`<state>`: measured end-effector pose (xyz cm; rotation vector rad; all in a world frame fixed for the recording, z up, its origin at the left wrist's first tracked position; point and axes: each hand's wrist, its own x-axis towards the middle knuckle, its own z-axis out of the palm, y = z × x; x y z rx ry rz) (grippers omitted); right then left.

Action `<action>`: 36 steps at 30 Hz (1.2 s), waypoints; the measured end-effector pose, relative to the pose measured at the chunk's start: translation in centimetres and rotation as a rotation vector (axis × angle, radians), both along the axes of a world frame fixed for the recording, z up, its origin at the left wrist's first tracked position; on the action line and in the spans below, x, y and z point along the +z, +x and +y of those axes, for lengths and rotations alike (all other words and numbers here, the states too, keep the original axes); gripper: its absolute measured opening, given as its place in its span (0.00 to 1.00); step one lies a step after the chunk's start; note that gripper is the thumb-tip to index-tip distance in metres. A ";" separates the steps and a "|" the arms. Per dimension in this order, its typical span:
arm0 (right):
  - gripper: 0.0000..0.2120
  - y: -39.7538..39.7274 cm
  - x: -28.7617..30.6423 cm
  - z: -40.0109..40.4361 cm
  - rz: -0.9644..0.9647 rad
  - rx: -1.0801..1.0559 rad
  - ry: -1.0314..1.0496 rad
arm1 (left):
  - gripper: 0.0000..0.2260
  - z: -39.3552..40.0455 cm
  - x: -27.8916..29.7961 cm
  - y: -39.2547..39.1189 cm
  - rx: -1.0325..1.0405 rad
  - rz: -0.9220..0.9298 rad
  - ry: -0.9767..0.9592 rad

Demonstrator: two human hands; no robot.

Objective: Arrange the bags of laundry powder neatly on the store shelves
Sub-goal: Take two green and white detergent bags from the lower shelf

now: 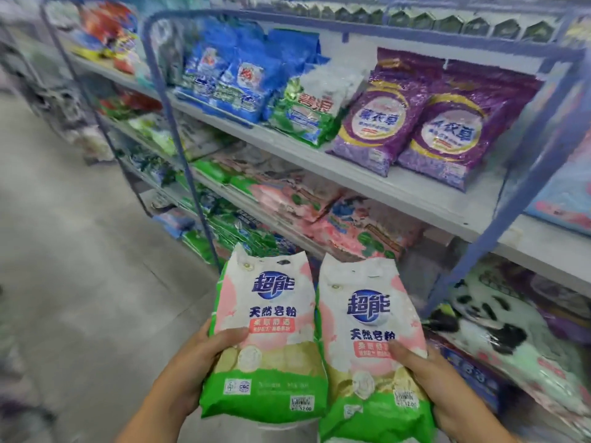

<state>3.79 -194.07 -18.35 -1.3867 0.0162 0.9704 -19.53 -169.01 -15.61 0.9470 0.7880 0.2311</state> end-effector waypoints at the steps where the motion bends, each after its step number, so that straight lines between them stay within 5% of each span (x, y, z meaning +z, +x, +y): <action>1: 0.16 -0.6 0.2 1.7 -0.004 0.009 -0.004 | 0.40 1.4 0.1 -0.8 0.021 -0.005 0.002; 11: 0.30 1.0 -0.6 16.2 0.031 0.131 0.008 | 0.29 14.1 -0.6 -1.6 0.172 -0.010 0.008; 18: 0.18 5.4 -1.1 30.1 0.055 0.158 0.030 | 0.40 24.8 0.0 -0.2 0.211 0.090 0.071; 29: 0.18 10.5 0.0 47.5 0.007 0.121 0.033 | 0.32 41.0 0.1 4.9 0.230 0.048 0.081; 33: 0.16 11.4 0.0 53.7 0.035 0.051 -0.022 | 0.40 49.5 -1.2 7.6 0.125 0.055 0.115; 36: 0.17 12.3 -0.1 58.4 -0.033 -0.037 -0.038 | 0.36 56.6 -1.8 10.4 0.001 0.055 0.177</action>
